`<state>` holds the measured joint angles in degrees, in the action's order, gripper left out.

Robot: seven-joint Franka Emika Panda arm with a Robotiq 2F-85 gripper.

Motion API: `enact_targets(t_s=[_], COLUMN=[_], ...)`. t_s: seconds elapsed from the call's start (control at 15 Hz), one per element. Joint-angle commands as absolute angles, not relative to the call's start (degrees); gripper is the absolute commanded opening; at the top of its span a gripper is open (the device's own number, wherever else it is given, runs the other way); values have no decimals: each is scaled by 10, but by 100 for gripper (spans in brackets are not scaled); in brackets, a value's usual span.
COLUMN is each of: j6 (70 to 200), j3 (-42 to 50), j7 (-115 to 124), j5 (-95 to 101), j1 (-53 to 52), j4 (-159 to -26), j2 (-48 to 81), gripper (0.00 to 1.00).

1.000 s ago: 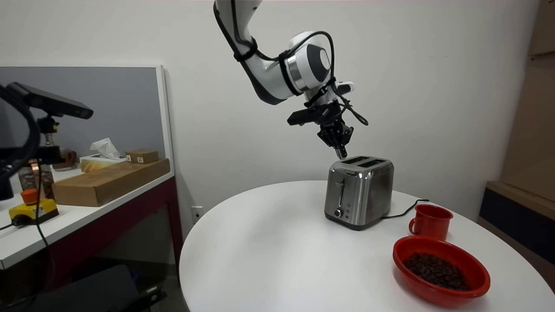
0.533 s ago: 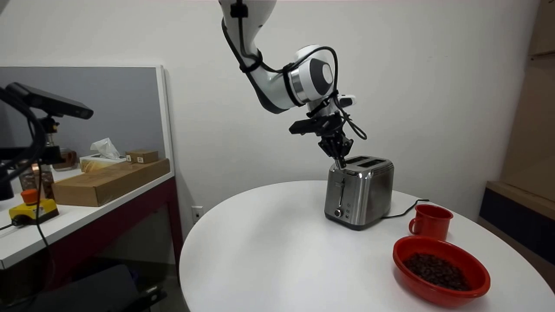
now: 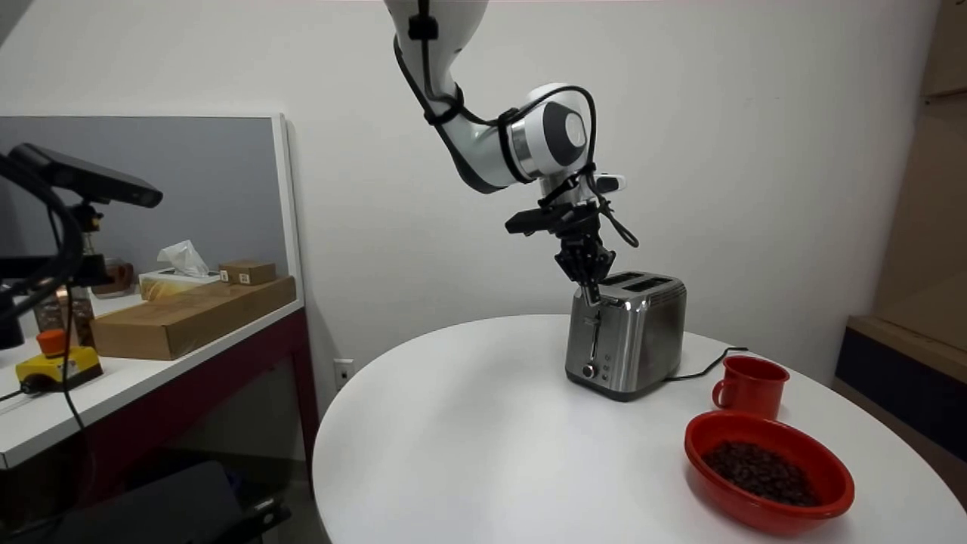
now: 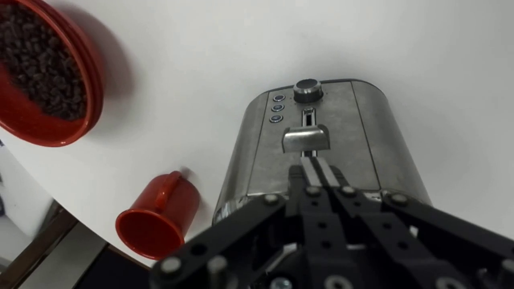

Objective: Push the lever on the toaster downwards.

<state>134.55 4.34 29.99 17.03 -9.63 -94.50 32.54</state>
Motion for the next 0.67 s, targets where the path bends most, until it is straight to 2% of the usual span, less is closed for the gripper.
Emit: enact_targets(t_s=[0.0, 0.6], j6=[1340, 1348], j3=[53, 52], j7=[288, 285], j5=[158, 149], j1=[-101, -99], j4=[-912, -899], j2=[352, 394], gripper=[0, 0])
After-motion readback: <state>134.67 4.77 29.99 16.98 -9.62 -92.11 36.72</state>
